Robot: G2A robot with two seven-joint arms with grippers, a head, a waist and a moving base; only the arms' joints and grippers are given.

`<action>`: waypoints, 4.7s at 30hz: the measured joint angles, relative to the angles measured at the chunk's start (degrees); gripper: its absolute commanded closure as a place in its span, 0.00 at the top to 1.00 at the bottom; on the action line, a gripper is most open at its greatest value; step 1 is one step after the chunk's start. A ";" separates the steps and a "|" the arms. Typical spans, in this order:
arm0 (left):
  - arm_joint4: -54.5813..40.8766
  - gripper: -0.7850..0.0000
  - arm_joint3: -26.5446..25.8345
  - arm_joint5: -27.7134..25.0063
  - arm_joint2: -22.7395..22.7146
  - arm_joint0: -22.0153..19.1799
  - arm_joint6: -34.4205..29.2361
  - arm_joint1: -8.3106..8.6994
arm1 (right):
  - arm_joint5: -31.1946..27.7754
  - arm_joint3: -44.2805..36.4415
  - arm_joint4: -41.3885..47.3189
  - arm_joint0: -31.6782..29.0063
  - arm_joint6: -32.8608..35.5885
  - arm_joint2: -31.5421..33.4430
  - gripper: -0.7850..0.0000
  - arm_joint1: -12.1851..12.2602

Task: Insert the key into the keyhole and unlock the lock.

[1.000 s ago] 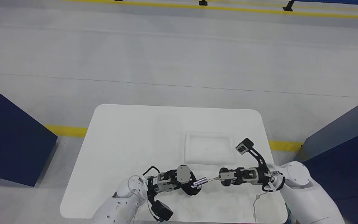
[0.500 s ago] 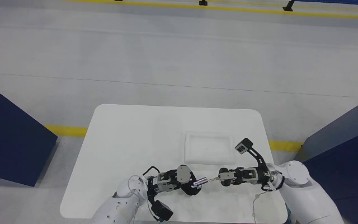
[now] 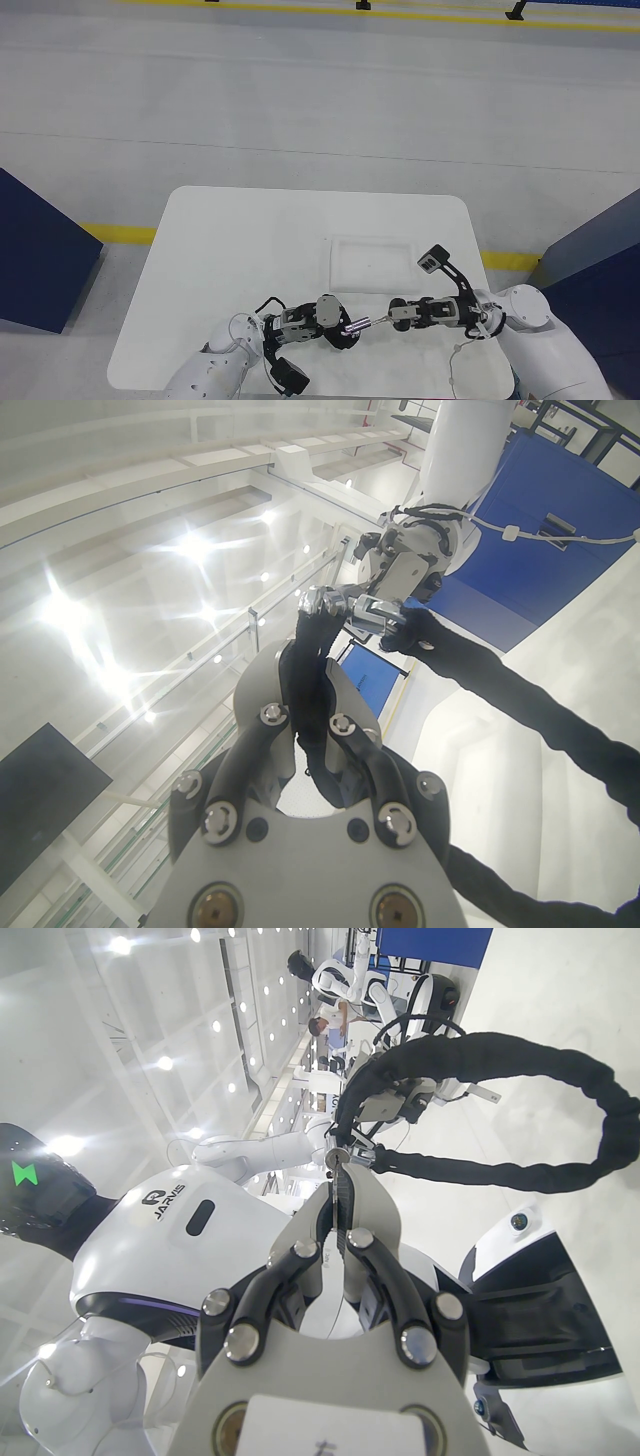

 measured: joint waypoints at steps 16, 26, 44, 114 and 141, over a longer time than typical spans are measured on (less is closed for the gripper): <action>0.00 0.00 0.00 0.00 0.00 0.00 0.00 0.00 | -0.83 0.35 -0.56 0.53 -0.45 -0.05 0.00 -0.56; 0.00 0.00 0.00 0.00 0.00 0.00 0.00 0.00 | -1.36 0.37 -0.05 0.71 0.44 0.10 0.00 -0.87; 0.00 0.00 0.00 0.00 0.00 0.00 0.00 0.00 | -2.91 -1.76 -2.03 0.06 -0.75 0.61 0.00 -1.01; 8.87 0.00 -5.88 1.22 -1.74 2.92 -9.73 1.74 | 4.33 -4.34 -6.96 -1.82 -1.31 0.29 0.00 -1.25; 8.25 0.00 -6.65 1.43 -2.16 3.85 -12.71 2.09 | 6.60 -5.14 -8.39 -2.40 -3.52 -0.91 0.44 -1.56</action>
